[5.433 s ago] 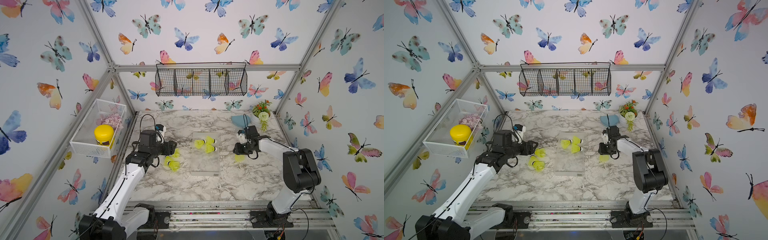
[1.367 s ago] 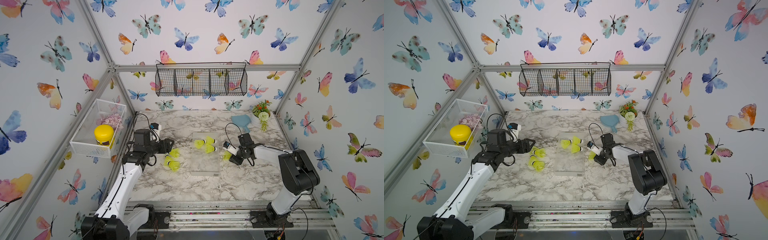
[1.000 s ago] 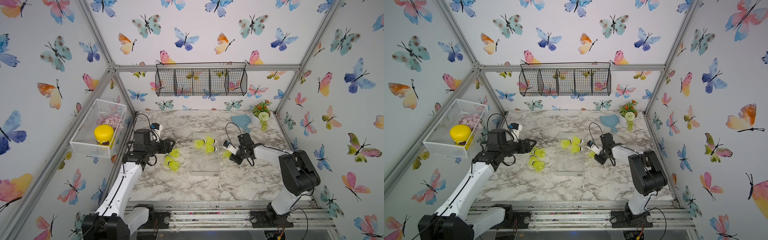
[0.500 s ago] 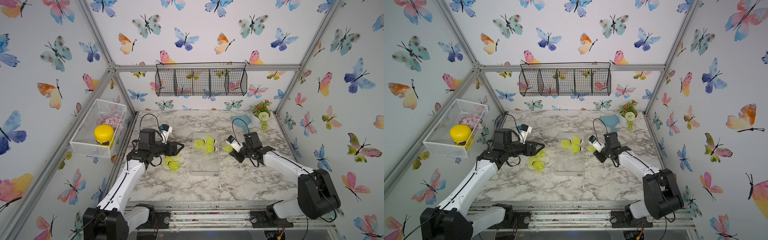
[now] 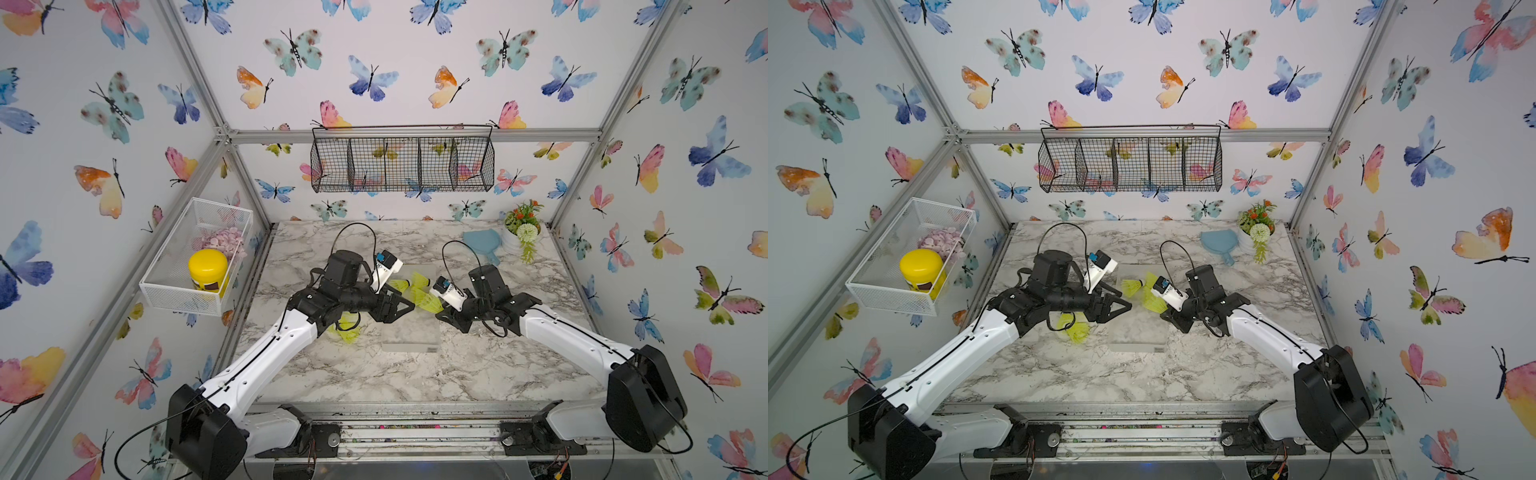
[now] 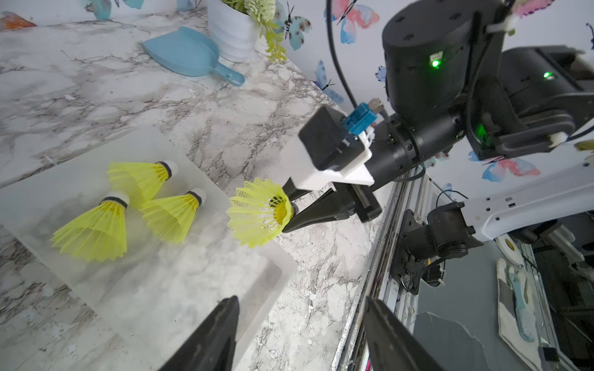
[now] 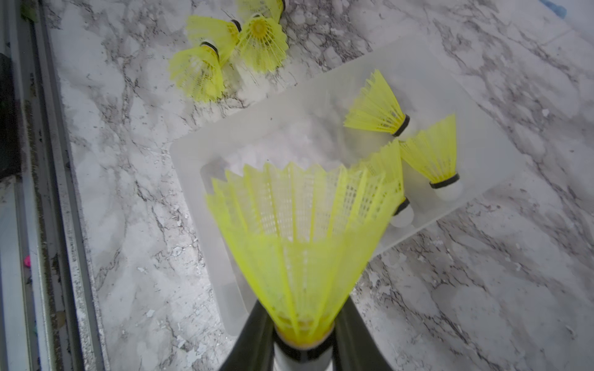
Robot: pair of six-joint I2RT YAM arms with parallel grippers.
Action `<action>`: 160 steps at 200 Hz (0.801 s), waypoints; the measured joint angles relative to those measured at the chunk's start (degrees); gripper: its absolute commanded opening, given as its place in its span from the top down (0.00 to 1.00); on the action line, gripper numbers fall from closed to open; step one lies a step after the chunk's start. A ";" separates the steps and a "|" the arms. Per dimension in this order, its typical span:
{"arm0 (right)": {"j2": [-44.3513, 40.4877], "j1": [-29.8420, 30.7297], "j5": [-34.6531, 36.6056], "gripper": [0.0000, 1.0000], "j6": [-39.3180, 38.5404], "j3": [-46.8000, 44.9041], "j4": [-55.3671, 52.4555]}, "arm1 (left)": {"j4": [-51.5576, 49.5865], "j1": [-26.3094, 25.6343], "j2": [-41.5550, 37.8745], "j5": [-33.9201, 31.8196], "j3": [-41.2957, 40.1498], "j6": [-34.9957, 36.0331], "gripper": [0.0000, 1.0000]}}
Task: Put the shuttlecocks into the storage box
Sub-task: Place the shuttlecock in the storage box.
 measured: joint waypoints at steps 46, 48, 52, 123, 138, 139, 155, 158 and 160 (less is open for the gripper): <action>0.00 1.03 -2.80 0.79 0.61 2.62 -1.64 | 0.09 -3.80 2.29 -1.70 1.88 2.43 0.43; 0.00 1.07 -2.86 0.79 0.61 2.62 -1.68 | 0.09 -3.87 2.32 -1.77 1.88 2.47 0.43; 0.00 1.16 -3.02 0.79 0.63 2.62 -1.77 | 0.09 -3.98 2.38 -1.97 1.88 2.69 0.43; 0.00 2.08 -4.61 0.78 0.61 2.62 -3.74 | 0.04 -5.33 7.15 -6.23 3.80 5.11 0.52; 0.00 2.27 -4.74 0.78 0.63 2.62 -3.89 | 0.04 -5.33 8.07 -6.54 3.93 5.40 0.55; 0.00 2.27 -4.74 0.78 0.61 2.62 -3.91 | 0.02 -5.33 8.13 -6.58 3.96 5.53 0.55; 0.00 2.27 -4.85 0.77 0.61 2.62 -3.89 | 0.07 -5.33 9.20 -6.80 4.04 5.75 0.56; 0.00 2.27 -4.87 0.77 0.61 2.62 -3.91 | 0.07 -5.33 9.38 -6.80 4.04 5.81 0.57; 0.00 2.27 -4.85 0.77 0.61 2.62 -3.89 | 0.07 -5.33 9.51 -6.80 4.04 5.86 0.57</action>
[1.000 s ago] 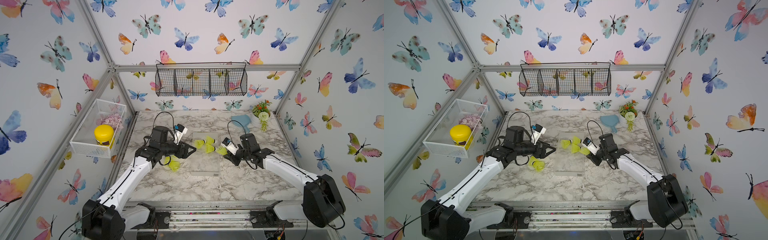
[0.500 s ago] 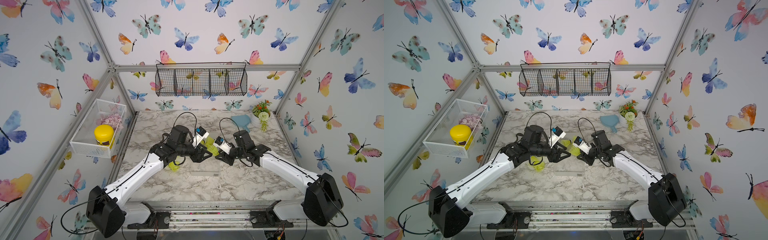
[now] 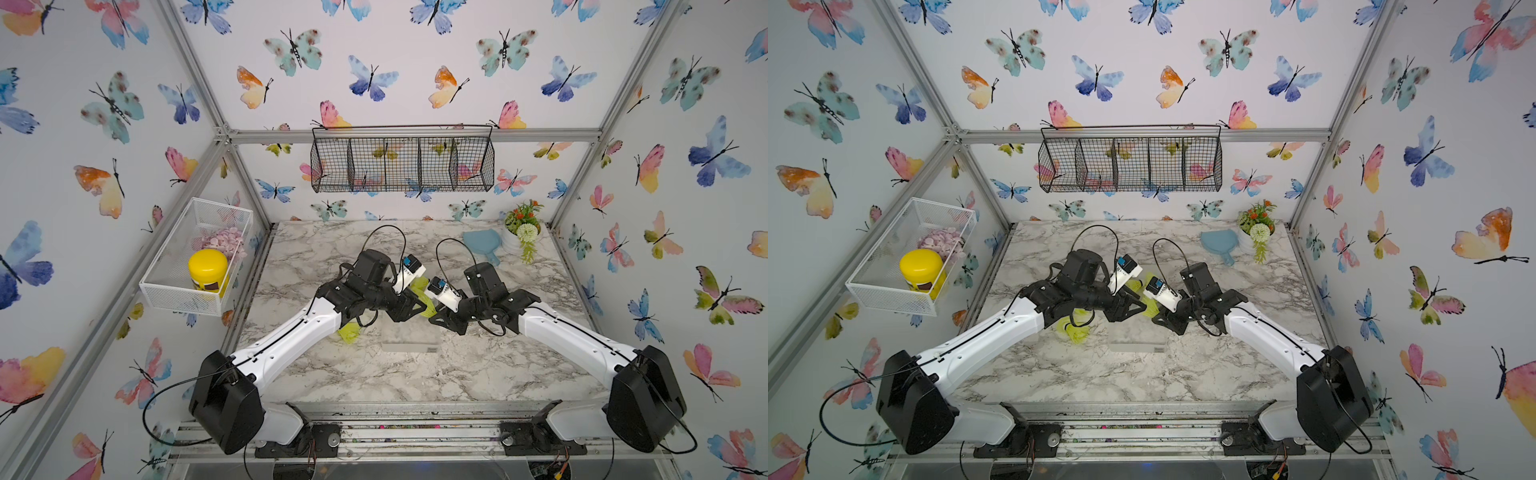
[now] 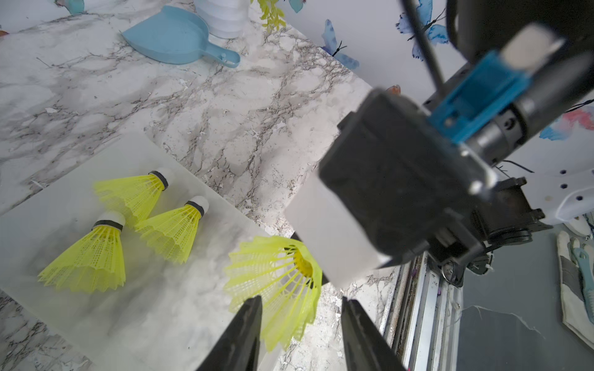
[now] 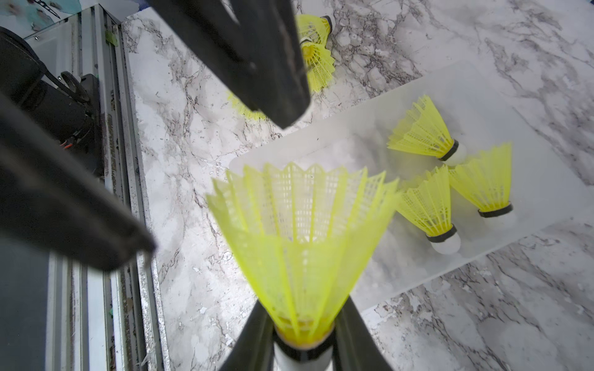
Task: Put the shuttlecocks into the storage box
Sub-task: Place the shuttlecock in the storage box.
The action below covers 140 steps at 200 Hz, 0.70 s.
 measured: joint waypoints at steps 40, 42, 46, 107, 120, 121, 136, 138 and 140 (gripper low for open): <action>0.15 0.00 0.00 0.77 0.02 0.00 0.00 | 0.07 -0.11 1.88 0.63 0.00 0.26 0.64; 0.20 0.00 0.00 0.76 0.00 0.00 0.00 | 0.09 -0.11 1.92 0.70 0.00 0.09 0.65; 0.24 0.00 0.00 0.76 0.02 0.00 -0.02 | 0.15 -0.11 1.99 0.74 0.00 0.20 0.68; 0.68 0.00 2.05 0.56 1.75 0.00 1.14 | 1.68 -0.46 2.71 3.21 -0.13 -0.50 1.00; 0.66 0.00 3.10 0.51 2.49 -0.24 2.56 | 2.84 -0.26 2.60 3.10 -0.70 -1.36 1.00; 0.66 0.00 3.17 0.51 2.64 -0.28 2.71 | 3.02 -0.24 2.56 3.08 -0.81 -1.53 1.00; 0.42 0.00 5.09 0.47 3.69 -1.22 4.57 | 4.52 0.52 1.68 2.60 -2.60 -3.41 1.00; 0.39 0.02 5.49 0.47 3.93 -1.40 4.81 | 4.63 0.61 1.57 2.56 -2.80 -3.56 1.00; 0.33 0.00 5.84 0.47 4.07 -1.60 5.09 | 4.85 0.74 1.42 2.45 -3.04 -3.89 1.00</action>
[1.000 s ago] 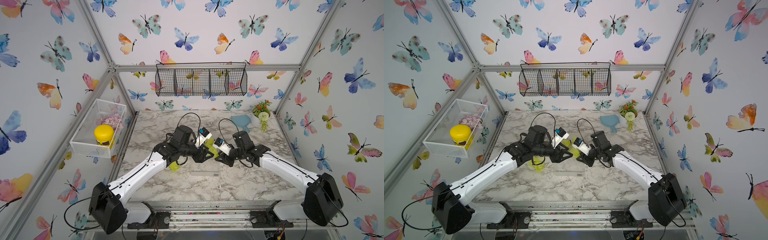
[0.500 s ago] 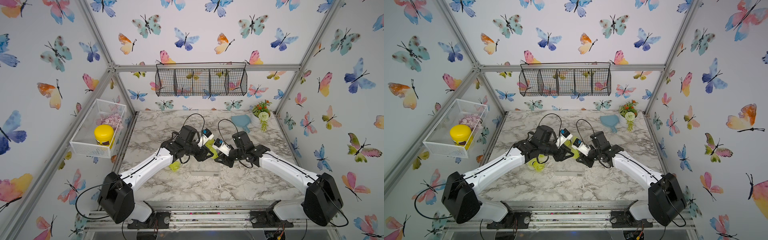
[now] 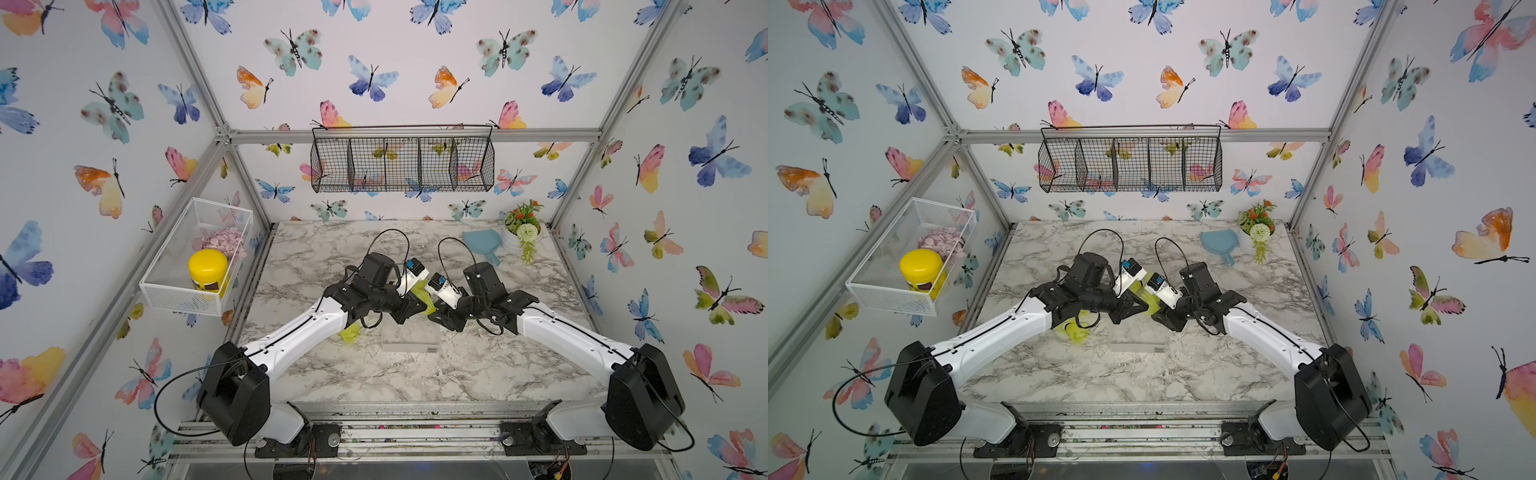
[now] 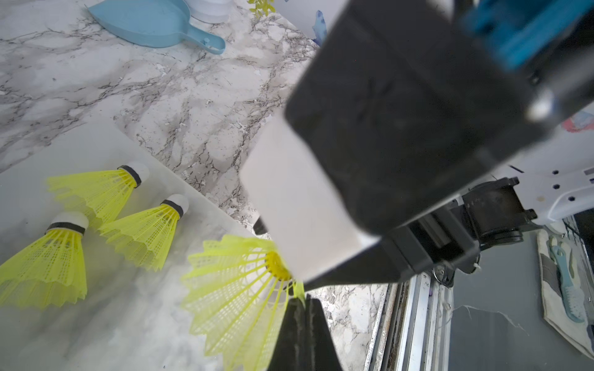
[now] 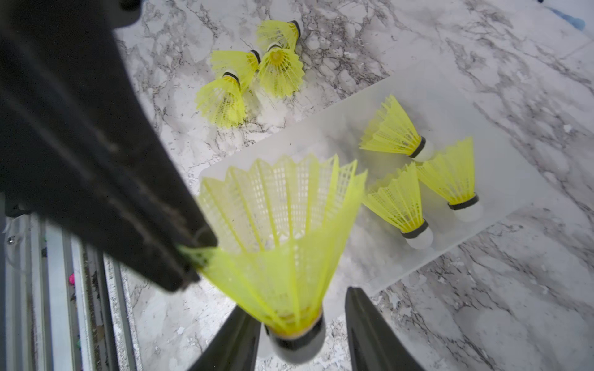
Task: Put the shuttlecocks into the storage box
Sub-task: Place the shuttlecock in the storage box.
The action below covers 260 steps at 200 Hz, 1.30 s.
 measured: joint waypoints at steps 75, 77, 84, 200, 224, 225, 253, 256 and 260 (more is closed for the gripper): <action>-4.48 0.11 15.23 0.46 6.49 -4.61 4.44 | 6.54 5.95 -6.71 -8.74 -8.13 -14.14 1.00; -4.61 0.09 15.56 0.46 6.69 -4.61 4.50 | 6.64 5.97 -6.71 -8.90 -8.26 -14.40 1.00; -5.09 0.11 16.74 0.46 7.74 -4.61 4.63 | 6.95 5.99 -6.71 -9.57 -8.72 -15.58 1.00; -7.10 0.07 22.12 0.46 15.98 -4.61 4.79 | 16.70 6.32 -2.51 -13.07 -16.00 -30.82 1.00; -7.10 0.07 22.10 0.46 16.20 -4.61 4.79 | 19.02 6.32 -0.52 -13.51 -16.00 -32.74 1.00; -7.10 0.07 22.10 0.46 16.20 -4.61 4.79 | 19.10 6.32 -0.42 -13.53 -16.00 -32.83 1.00; -7.10 0.07 22.05 0.46 16.55 -4.61 4.79 | 20.90 6.34 1.75 -13.99 -16.00 -34.45 1.00; -7.10 0.07 22.03 0.46 16.52 -4.61 4.79 | 21.20 6.36 2.03 -14.01 -16.00 -34.62 1.00; -7.10 0.07 22.03 0.46 16.55 -4.61 4.81 | 21.46 6.36 2.32 -14.03 -15.98 -34.75 1.00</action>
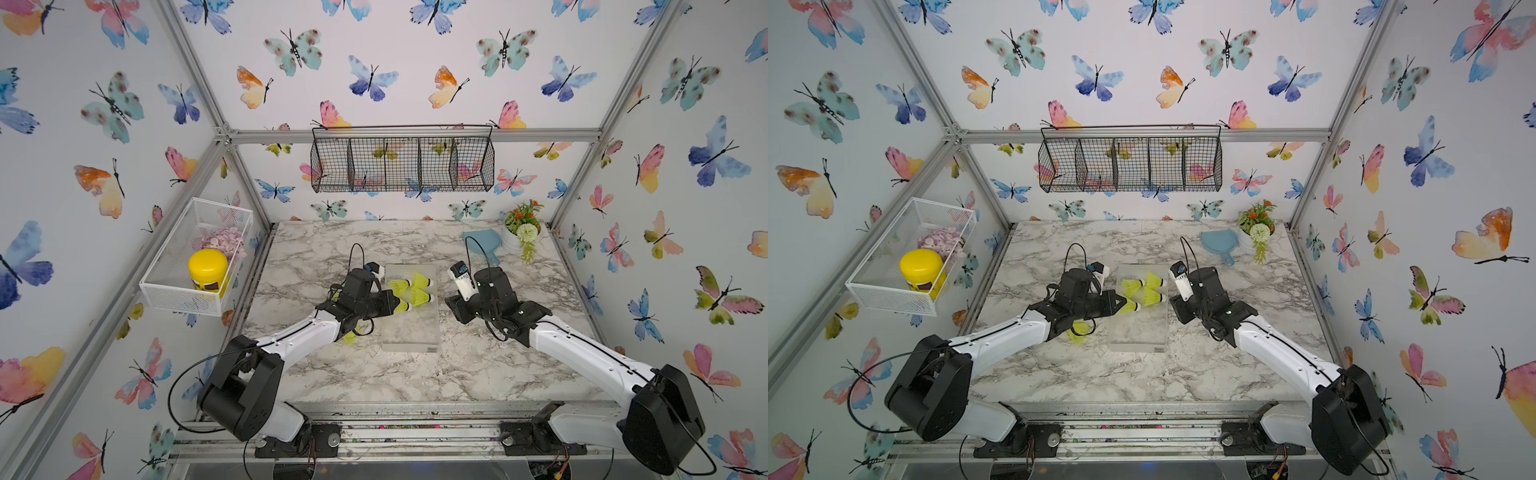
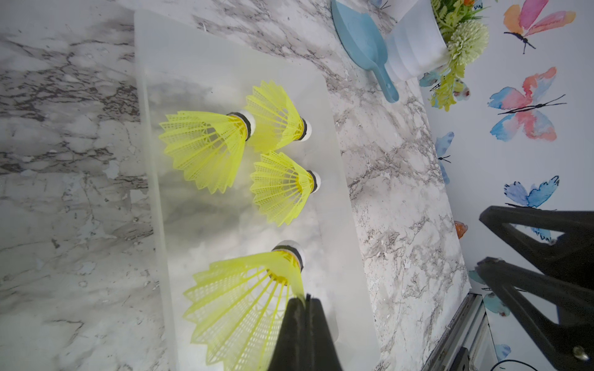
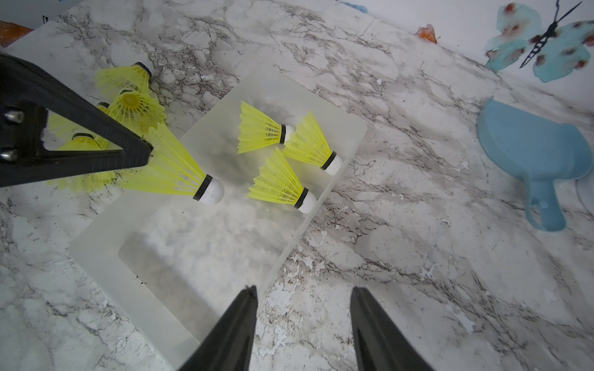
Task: Put the shuttlecocks into the storage box
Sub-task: Place the shuttlecock in the storage box.
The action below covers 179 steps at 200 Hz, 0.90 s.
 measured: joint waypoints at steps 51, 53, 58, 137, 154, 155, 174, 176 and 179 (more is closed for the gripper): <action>0.00 0.00 -0.50 0.46 0.35 0.00 0.00 | 2.73 0.00 2.64 -1.92 0.00 -1.90 1.00; 0.00 0.00 -0.57 0.46 0.35 0.00 0.00 | 2.84 0.00 2.73 -2.01 0.00 -1.90 1.00; 0.00 0.00 -0.66 0.46 0.37 0.00 0.00 | 3.10 0.00 2.95 -2.27 0.00 -2.10 1.00; 0.00 0.00 -1.22 0.46 0.42 0.00 -0.02 | 6.47 0.00 8.50 -3.58 3.13 -3.28 1.00; 0.00 0.00 -1.22 0.46 0.44 0.00 -0.02 | 7.21 0.00 9.42 -3.56 3.45 -3.82 1.00; 0.00 0.00 -1.22 0.46 0.44 0.00 -0.02 | 7.34 0.00 9.55 -3.54 3.48 -3.87 1.00; 0.00 0.00 -1.22 0.46 0.44 0.00 -0.02 | 8.37 0.00 10.58 -3.30 3.56 -4.72 1.00; 0.00 0.00 -1.22 0.46 0.44 0.00 -0.04 | 8.57 0.00 10.73 -3.23 3.54 -4.90 1.00; 0.00 0.00 -1.22 0.46 0.44 0.00 -0.02 | 8.72 0.00 10.88 -3.17 3.54 -5.01 1.00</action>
